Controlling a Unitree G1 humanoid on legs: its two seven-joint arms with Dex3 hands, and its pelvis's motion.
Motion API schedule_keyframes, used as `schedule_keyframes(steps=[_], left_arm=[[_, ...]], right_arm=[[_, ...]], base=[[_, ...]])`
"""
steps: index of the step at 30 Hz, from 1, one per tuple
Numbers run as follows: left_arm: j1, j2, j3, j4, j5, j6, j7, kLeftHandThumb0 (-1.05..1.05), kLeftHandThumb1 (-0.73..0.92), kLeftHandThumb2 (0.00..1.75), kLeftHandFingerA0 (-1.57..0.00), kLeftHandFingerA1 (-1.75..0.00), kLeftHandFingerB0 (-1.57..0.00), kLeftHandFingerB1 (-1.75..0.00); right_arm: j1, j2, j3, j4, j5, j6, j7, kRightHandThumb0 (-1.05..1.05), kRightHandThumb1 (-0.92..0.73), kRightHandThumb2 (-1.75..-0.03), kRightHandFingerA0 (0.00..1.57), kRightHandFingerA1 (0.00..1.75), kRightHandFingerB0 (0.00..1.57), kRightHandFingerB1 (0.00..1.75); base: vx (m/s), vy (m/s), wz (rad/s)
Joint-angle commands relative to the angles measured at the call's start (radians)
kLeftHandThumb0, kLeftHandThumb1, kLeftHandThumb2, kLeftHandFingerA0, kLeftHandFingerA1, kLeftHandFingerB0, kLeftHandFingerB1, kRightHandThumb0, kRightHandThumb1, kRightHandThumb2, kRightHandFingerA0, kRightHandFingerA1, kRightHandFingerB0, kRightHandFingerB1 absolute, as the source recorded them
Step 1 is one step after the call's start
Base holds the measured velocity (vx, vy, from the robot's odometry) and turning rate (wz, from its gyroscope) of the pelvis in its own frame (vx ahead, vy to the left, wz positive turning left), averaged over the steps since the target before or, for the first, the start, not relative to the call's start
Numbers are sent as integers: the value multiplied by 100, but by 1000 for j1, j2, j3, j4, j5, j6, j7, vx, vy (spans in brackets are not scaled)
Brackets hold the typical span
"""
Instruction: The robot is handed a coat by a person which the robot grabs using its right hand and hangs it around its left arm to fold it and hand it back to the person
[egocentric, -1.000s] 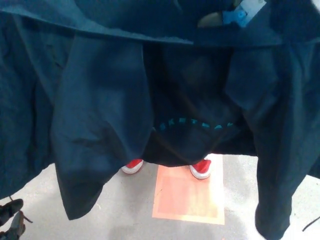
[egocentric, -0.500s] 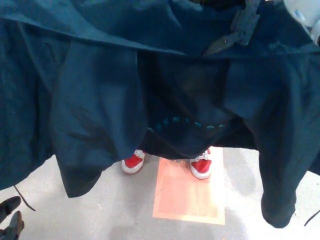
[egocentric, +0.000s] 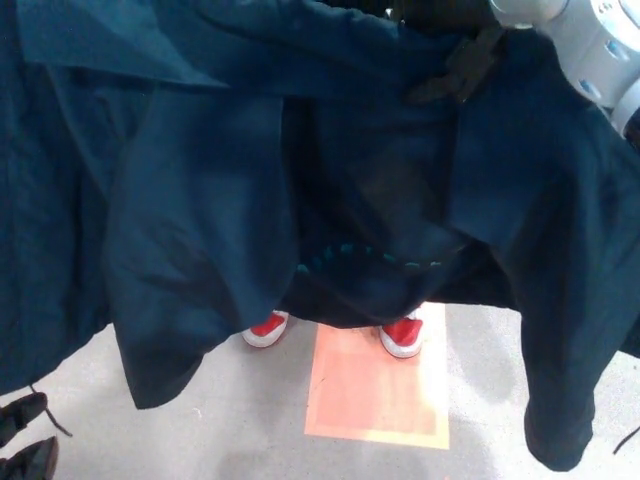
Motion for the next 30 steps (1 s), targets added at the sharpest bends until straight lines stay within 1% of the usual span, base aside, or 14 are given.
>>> schedule_keyframes(steps=[1,2,3,9,11,12,13,14,16,17,18,24,26,30], left_arm=[[30,7,-10,-21,-8,-58,-19,-36,54,111,0,-47,0,-48],[32,5,-9,-22,-10,-63,-21,-36,55,112,0,-47,0,-48],[34,6,-15,-21,-3,-73,-21,-36,55,112,0,-47,0,-48],[27,-5,10,-20,-44,-42,-69,-78,73,106,-15,-47,0,-36],[23,-11,13,-20,-47,-42,-68,-73,92,67,-17,-31,-10,-28],[15,-17,15,-21,-49,-39,-66,-36,55,111,0,-48,0,-48],[13,-21,20,-24,-57,-31,-73,-36,55,111,0,-47,0,-48],[15,-23,24,-29,-63,-37,-90,-35,55,111,0,-47,0,-49],[19,-23,22,-36,-58,-47,-86,-35,56,111,0,-47,0,-48],[19,-23,22,-36,-56,-47,-84,-35,55,111,0,-47,0,-48],[17,-21,23,-37,-55,-44,-83,-71,92,68,-22,-32,-16,-30],[12,-19,31,-56,-60,-37,-92,-35,55,110,0,-47,0,-48],[10,-17,25,-64,-50,-30,-76,-35,54,110,-1,-47,-1,-48],[12,-14,15,-71,-33,-44,-62,-36,53,110,0,-47,0,-48]], right_arm=[[136,-14,-104,29,-80,-111,-514,-35,-89,-65,89,94,79,78],[131,-14,-112,39,-81,-123,-548,-33,-88,-70,81,145,71,109],[120,-11,-123,53,-75,-132,-566,-34,-91,-66,84,108,76,90],[-18,12,-161,137,-63,-132,-584,-36,-87,-66,82,84,74,64],[-61,16,-161,165,-78,-142,-617,-35,-87,-66,81,118,73,85],[-93,16,-161,185,-86,-148,-633,-35,-88,-66,83,105,75,80],[-114,18,-166,198,-85,-151,-639,-33,-87,-67,74,153,62,121],[-159,19,-160,221,-98,-168,-662,-34,-83,-70,80,137,71,86],[-208,32,-177,250,-84,-150,-661,-35,-88,-66,82,129,72,91],[-223,37,-181,257,-79,-140,-655,-35,-69,-105,91,116,75,92],[-250,44,-188,275,-74,-133,-653,-35,-86,-65,78,154,62,114],[-370,70,-213,358,-62,-161,-722,-33,-83,-70,86,166,76,132],[-407,77,-222,375,-57,-157,-718,-35,-86,-65,108,103,95,79],[-452,87,-236,411,-53,-164,-721,-35,-85,-65,105,118,94,88]], base=[[0,0,0],[0,0,0],[0,0,0],[0,0,0],[0,0,0],[0,0,0],[0,0,0],[0,0,0],[0,0,0],[0,0,0],[0,0,0],[0,0,0],[0,0,0],[0,0,0]])
